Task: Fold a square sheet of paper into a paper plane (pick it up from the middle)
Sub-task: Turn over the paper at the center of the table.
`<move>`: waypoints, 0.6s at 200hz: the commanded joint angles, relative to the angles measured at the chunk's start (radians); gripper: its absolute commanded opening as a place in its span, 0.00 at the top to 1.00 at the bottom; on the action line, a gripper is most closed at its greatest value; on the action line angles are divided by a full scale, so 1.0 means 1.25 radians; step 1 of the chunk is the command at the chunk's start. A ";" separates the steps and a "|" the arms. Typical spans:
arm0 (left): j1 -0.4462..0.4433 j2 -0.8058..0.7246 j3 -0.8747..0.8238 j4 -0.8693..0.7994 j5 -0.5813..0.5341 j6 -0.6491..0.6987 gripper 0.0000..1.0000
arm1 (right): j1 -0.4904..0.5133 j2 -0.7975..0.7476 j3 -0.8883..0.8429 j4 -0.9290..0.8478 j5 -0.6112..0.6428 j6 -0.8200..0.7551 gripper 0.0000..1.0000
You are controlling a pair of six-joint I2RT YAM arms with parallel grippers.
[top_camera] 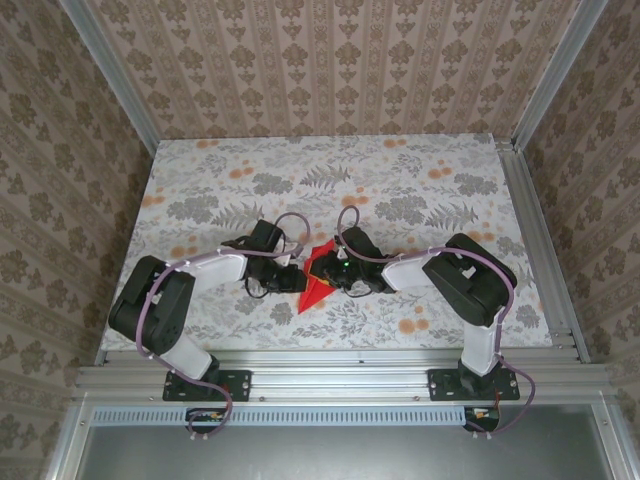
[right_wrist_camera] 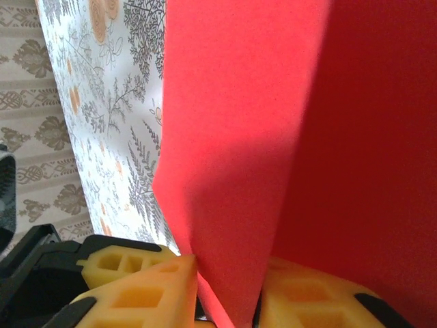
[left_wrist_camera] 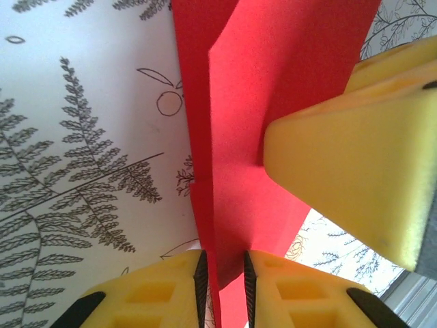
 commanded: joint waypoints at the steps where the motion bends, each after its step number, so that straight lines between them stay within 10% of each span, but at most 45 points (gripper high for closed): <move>1: 0.012 -0.025 -0.005 -0.030 0.009 0.003 0.73 | 0.004 0.008 0.018 -0.018 0.007 -0.027 0.77; 120: 0.127 -0.322 -0.040 -0.052 0.060 -0.194 0.39 | -0.042 -0.110 0.035 0.043 -0.059 0.006 0.94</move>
